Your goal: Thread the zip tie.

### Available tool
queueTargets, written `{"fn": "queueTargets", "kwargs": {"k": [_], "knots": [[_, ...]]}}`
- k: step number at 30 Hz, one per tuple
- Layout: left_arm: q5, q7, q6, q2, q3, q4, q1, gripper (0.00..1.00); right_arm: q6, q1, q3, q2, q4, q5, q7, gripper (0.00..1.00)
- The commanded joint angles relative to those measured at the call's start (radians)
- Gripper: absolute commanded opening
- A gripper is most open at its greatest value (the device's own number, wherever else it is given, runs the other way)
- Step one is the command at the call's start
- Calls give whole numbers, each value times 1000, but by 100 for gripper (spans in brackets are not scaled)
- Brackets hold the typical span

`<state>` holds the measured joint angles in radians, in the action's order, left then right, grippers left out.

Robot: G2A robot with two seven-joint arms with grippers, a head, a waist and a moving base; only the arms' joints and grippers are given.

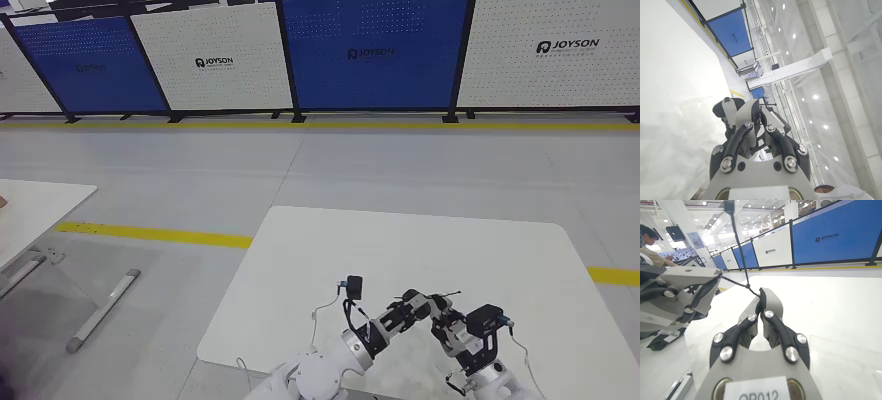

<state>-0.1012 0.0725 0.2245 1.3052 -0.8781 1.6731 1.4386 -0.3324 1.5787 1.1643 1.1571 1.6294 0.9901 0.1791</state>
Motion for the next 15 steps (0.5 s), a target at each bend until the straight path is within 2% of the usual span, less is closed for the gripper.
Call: {"fn": "queueTargets", "kwargs": {"k": [1,15], "knots": [[2,1,6,0,0,7,2,0,-2,-1,-2,1,-4,8,-2,0],[50,2,35,-11,-18,93,52,0,-4,-12,-16,8,-30,46,1,0]]}}
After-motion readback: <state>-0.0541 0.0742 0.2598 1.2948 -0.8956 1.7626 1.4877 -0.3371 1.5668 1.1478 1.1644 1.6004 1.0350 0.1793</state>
